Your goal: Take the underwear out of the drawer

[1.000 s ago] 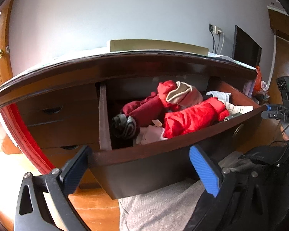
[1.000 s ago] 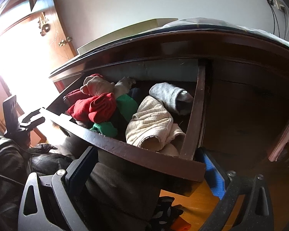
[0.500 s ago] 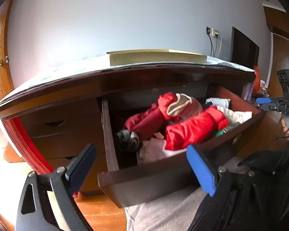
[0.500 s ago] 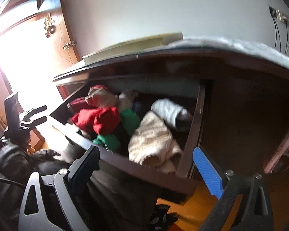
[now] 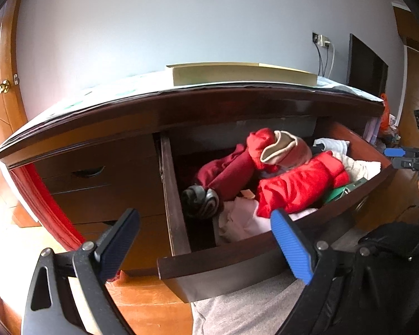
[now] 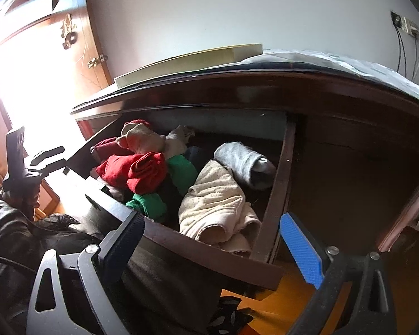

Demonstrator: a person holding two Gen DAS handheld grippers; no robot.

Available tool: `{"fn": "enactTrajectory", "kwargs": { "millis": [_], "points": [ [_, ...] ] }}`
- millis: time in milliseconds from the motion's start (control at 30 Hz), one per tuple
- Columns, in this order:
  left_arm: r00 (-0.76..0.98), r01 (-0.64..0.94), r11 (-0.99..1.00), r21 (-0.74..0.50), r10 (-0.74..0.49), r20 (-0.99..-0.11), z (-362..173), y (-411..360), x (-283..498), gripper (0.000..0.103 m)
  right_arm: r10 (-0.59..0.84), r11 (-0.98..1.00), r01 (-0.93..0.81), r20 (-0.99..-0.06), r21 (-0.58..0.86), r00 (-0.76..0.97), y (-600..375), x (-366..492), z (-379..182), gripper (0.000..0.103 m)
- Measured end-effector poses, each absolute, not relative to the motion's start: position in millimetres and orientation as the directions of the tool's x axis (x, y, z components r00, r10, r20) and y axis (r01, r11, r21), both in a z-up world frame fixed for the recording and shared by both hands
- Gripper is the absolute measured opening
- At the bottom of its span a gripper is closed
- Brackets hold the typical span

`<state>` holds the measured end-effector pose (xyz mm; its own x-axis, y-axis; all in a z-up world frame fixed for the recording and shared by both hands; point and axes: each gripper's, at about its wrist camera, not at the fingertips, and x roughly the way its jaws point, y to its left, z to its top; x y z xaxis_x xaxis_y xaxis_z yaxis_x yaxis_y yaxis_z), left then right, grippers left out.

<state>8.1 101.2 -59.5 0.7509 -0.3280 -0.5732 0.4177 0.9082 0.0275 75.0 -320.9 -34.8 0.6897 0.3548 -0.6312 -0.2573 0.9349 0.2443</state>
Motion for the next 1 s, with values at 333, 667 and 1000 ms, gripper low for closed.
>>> {"fn": "enactTrajectory", "kwargs": {
  "millis": [333, 667, 1000],
  "points": [
    [0.754, 0.437, 0.896, 0.084, -0.314, -0.577, -55.3, 96.3, 2.7, 0.096, 0.354, 0.935, -0.265, -0.642, 0.235, 0.68, -316.6, 74.4, -35.6, 0.099],
    [0.744, 0.404, 0.913, 0.061, -0.289, -0.603, -56.1, 100.8, 8.7, 0.098, 0.35, 0.936, -0.27, -0.646, 0.224, 0.679, -314.6, 76.2, -36.4, 0.099],
    [0.733, 0.436, 0.898, 0.065, -0.313, -0.604, -55.5, 93.4, 1.5, 0.098, 0.35, 0.935, -0.285, -0.666, 0.209, 0.659, -312.6, 74.7, -35.2, 0.1]
  ]
}}
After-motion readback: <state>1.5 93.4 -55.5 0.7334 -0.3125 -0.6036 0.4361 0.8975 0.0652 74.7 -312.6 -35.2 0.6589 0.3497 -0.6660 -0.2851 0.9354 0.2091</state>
